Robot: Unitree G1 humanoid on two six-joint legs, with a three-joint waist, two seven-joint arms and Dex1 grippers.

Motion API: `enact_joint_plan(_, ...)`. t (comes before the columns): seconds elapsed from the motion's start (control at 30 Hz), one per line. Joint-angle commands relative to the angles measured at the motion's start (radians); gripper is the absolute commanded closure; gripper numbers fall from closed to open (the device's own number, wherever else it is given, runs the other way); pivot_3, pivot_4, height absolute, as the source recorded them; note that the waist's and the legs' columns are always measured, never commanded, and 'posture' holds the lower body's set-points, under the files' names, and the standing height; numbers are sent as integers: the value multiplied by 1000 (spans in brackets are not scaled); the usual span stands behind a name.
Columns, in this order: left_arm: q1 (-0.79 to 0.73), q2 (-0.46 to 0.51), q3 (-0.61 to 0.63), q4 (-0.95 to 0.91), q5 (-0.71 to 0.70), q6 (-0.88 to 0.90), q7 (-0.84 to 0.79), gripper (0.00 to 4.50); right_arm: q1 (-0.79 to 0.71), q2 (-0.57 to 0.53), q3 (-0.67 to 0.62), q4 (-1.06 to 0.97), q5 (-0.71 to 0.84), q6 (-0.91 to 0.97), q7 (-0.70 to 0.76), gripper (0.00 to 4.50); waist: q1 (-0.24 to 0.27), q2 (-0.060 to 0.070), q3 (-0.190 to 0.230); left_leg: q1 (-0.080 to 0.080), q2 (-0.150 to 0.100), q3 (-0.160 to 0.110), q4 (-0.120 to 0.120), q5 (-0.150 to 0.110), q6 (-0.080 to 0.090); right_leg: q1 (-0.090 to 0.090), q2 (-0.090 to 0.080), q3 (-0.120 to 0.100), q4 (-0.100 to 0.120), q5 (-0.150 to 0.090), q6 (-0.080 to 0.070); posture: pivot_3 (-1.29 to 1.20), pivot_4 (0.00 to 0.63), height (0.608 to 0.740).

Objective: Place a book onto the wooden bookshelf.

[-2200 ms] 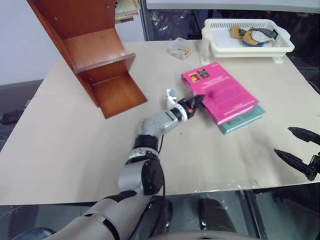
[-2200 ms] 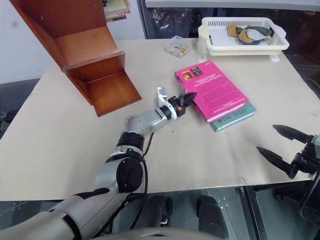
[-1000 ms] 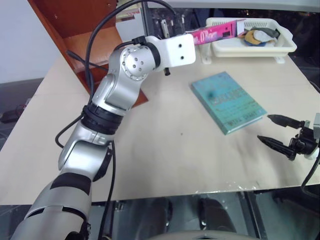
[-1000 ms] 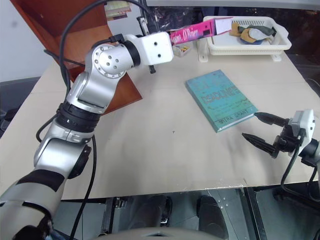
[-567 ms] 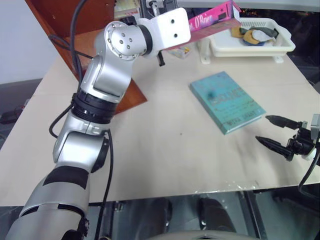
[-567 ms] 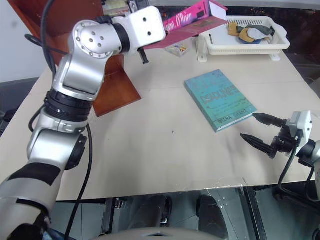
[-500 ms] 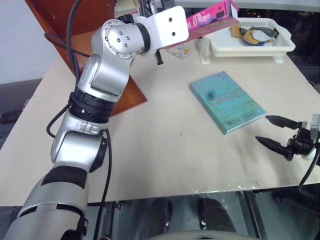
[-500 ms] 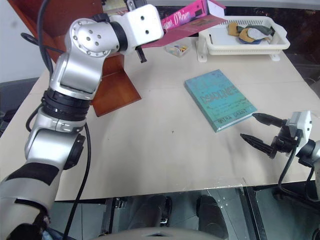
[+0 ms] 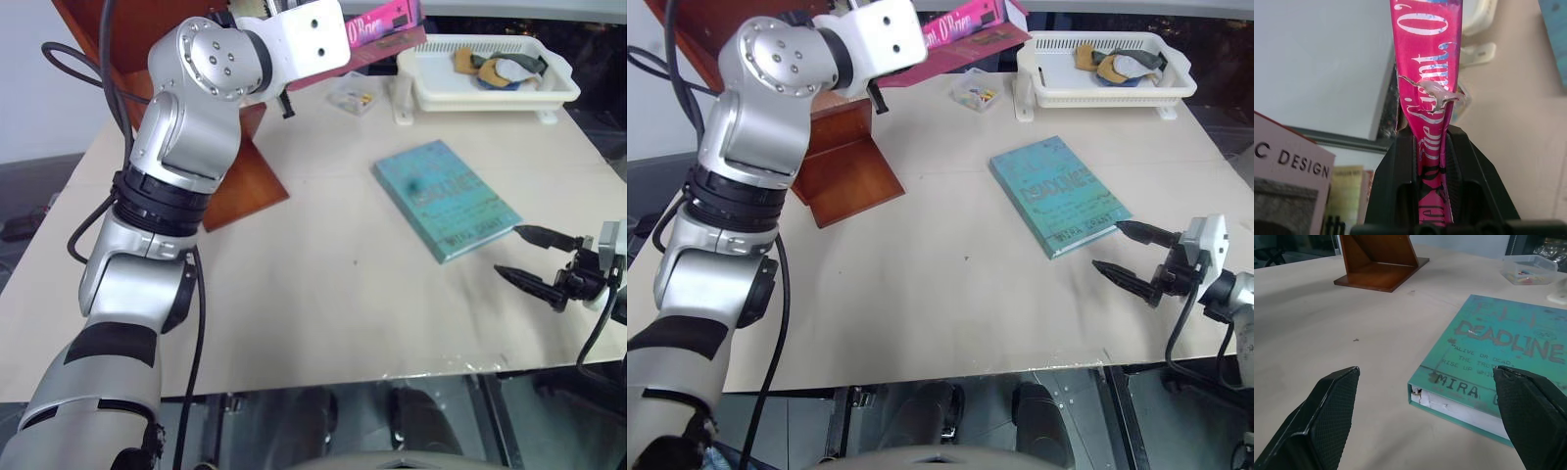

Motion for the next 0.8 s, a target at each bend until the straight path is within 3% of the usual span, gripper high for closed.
enact_joint_plan(0.03,-55,14,2,-57,36,53,-19,4158,-16,1,-8,-10,6,-20,5,0,0,0,0,0,0,0,0,0,0,0,0,0,0,0,0,0,150,740)
enact_joint_plan(0.47,-133,64,-9,-19,43,16,-112,4158,-64,1,6,29,-10,-31,13,0,-3,0,0,0,0,0,1,0,0,0,0,0,1,0,0,0,150,740)
enact_joint_plan(0.8,-106,246,-19,-119,74,52,-304,4158,-237,29,19,168,31,-27,64,0,-30,0,1,1,2,1,1,0,0,-1,2,2,2,0,0,0,150,740)
